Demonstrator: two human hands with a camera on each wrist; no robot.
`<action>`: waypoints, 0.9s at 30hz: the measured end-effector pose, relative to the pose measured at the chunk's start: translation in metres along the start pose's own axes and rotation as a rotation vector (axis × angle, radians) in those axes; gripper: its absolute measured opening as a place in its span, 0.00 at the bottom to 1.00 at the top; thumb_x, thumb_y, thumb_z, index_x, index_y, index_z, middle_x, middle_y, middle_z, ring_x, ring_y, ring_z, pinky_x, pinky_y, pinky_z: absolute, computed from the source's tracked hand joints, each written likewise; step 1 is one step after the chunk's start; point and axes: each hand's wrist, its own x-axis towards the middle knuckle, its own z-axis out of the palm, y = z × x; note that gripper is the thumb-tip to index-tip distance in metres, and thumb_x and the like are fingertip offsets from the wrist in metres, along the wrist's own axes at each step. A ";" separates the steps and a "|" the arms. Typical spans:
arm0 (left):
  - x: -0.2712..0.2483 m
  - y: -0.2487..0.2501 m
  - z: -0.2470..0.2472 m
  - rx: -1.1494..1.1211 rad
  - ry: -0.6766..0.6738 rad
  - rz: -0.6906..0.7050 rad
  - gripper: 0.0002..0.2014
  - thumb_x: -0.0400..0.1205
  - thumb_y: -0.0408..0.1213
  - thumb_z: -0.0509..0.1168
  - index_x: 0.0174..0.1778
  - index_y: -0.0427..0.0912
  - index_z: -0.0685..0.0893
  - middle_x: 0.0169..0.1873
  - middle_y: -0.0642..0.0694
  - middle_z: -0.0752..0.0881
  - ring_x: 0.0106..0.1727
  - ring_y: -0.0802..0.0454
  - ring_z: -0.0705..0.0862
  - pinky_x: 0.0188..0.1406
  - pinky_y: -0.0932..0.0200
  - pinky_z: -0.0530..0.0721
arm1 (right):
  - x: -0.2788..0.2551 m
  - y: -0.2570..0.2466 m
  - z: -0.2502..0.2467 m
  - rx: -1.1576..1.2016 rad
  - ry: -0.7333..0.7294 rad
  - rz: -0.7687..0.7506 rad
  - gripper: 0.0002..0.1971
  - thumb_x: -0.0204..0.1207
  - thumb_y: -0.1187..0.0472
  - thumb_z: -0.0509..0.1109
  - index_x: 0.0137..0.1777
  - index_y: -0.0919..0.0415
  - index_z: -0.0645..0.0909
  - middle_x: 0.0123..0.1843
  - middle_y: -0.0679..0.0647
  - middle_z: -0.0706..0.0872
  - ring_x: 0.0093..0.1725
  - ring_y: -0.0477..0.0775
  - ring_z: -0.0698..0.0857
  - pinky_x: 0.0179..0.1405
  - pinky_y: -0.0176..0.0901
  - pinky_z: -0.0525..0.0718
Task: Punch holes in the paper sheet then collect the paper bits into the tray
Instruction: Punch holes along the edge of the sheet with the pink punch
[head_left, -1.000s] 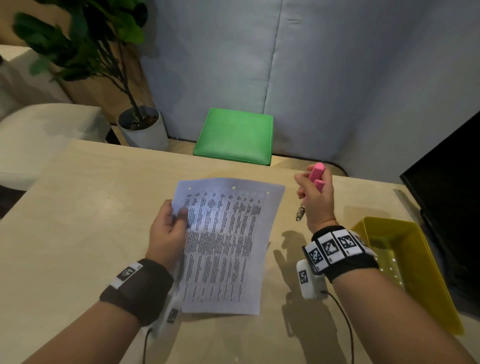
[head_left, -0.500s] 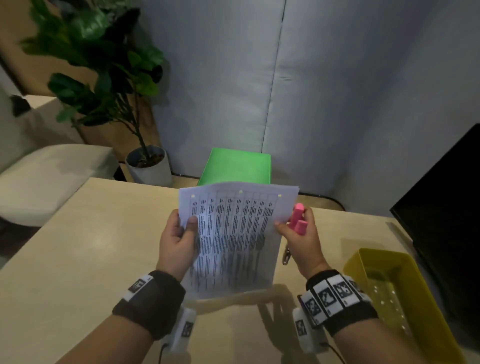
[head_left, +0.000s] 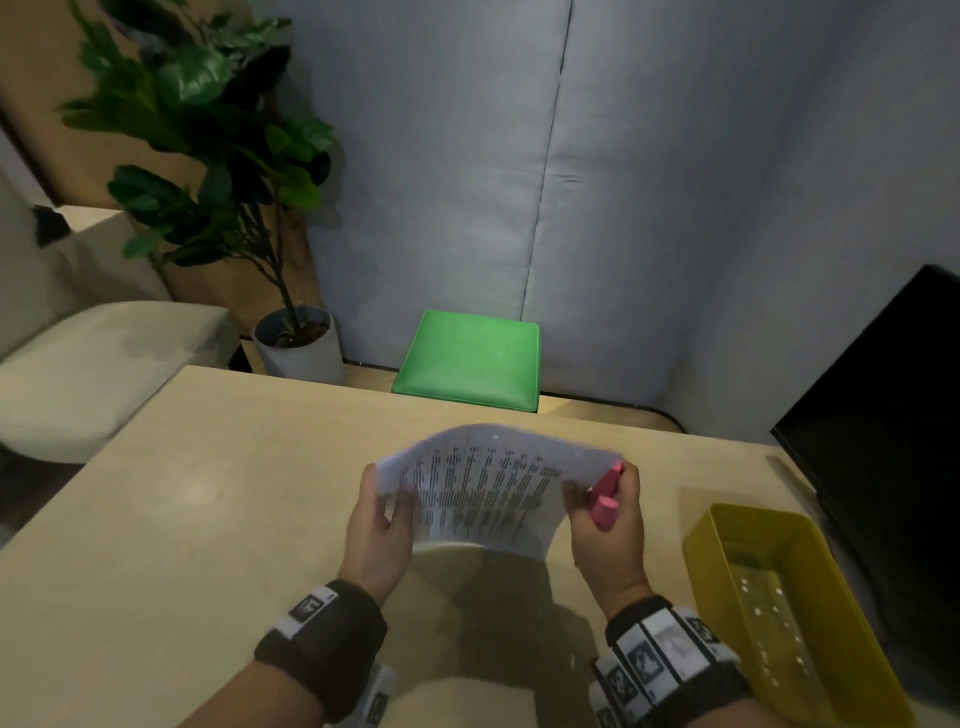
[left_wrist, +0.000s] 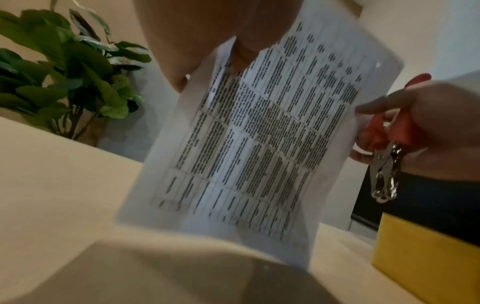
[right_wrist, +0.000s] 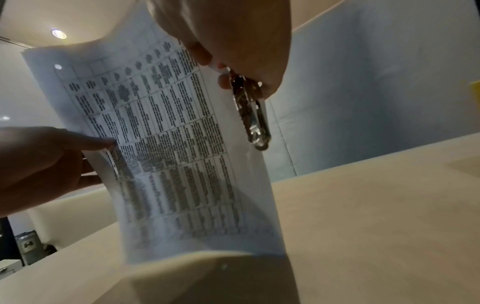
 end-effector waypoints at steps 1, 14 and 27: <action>0.002 0.006 0.000 -0.010 0.023 0.027 0.23 0.75 0.68 0.57 0.54 0.54 0.73 0.45 0.55 0.82 0.45 0.70 0.84 0.34 0.78 0.79 | 0.002 -0.003 0.001 0.002 -0.003 -0.017 0.21 0.76 0.68 0.69 0.66 0.57 0.68 0.52 0.49 0.83 0.54 0.48 0.84 0.46 0.39 0.86; 0.012 -0.014 -0.025 0.057 0.030 -0.078 0.05 0.86 0.37 0.57 0.52 0.40 0.76 0.40 0.51 0.81 0.37 0.61 0.82 0.29 0.79 0.78 | 0.022 -0.003 0.026 -0.111 -0.038 -0.006 0.16 0.76 0.65 0.71 0.60 0.56 0.72 0.47 0.53 0.85 0.49 0.60 0.86 0.51 0.60 0.86; 0.051 -0.014 -0.094 0.136 0.083 -0.242 0.09 0.86 0.29 0.55 0.61 0.42 0.70 0.54 0.46 0.82 0.44 0.62 0.81 0.34 0.70 0.75 | 0.035 0.004 0.119 -0.216 -0.147 0.199 0.18 0.73 0.63 0.73 0.59 0.55 0.72 0.45 0.48 0.83 0.43 0.53 0.83 0.42 0.42 0.79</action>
